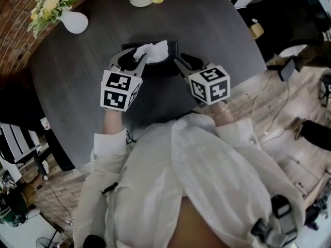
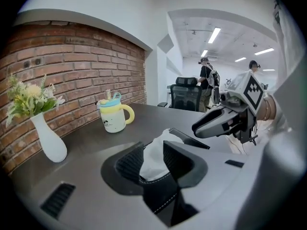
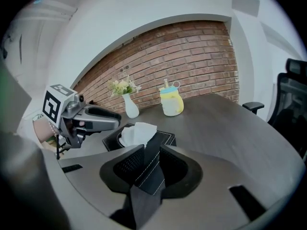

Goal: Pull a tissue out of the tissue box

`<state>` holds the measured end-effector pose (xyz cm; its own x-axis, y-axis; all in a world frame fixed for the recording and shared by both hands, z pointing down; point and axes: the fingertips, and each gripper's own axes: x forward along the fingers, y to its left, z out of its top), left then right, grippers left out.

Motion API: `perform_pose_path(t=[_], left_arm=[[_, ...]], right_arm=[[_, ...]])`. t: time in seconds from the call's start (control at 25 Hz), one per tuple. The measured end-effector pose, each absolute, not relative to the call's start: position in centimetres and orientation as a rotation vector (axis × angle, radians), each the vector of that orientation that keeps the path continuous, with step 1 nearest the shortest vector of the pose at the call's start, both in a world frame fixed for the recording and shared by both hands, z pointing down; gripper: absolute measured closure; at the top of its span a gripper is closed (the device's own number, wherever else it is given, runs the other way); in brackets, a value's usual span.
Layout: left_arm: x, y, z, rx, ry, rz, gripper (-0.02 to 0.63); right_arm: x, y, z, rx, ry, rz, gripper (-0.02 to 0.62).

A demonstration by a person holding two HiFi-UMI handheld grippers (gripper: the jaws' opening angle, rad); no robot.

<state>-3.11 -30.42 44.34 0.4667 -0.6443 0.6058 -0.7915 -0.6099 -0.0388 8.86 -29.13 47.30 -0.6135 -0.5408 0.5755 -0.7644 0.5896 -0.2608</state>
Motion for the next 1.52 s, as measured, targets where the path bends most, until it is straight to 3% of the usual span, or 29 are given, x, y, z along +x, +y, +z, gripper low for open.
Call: perform_pose_path(t=[0.24,0.4,1.16,1.28,1.4,1.52], left_arm=[[-2.2,-31.8,45.6,2.449,-1.154,0.922,0.474],[-1.7,-32.2,46.4,2.440,-1.115,0.926,0.400],[0.9,-33.5,48.0,2.440,-0.967,0.991,0.400],[1.3,-33.3,48.3,2.446,-0.958,1.019,0.413],[1.3,-33.4,48.4,2.454,-0.978,1.036,0.528],[1.3,-33.2,48.5,2.466,-0.968,1.065,0.549]], right_arm=[[9.0,-30.0,48.1,1.019,-2.366,0.727,0.514],[8.8,-30.3,48.7,1.019,-2.351,0.747,0.514],[8.7,-30.2,49.2,1.033,-2.378,0.723,0.515],[8.8,-30.1,49.2,1.036,-2.381,0.725,0.515],[8.8,-30.2,49.3,1.039,-2.381,0.725,0.515],[8.7,-30.3,49.3,1.041,-2.378,0.717,0.515]])
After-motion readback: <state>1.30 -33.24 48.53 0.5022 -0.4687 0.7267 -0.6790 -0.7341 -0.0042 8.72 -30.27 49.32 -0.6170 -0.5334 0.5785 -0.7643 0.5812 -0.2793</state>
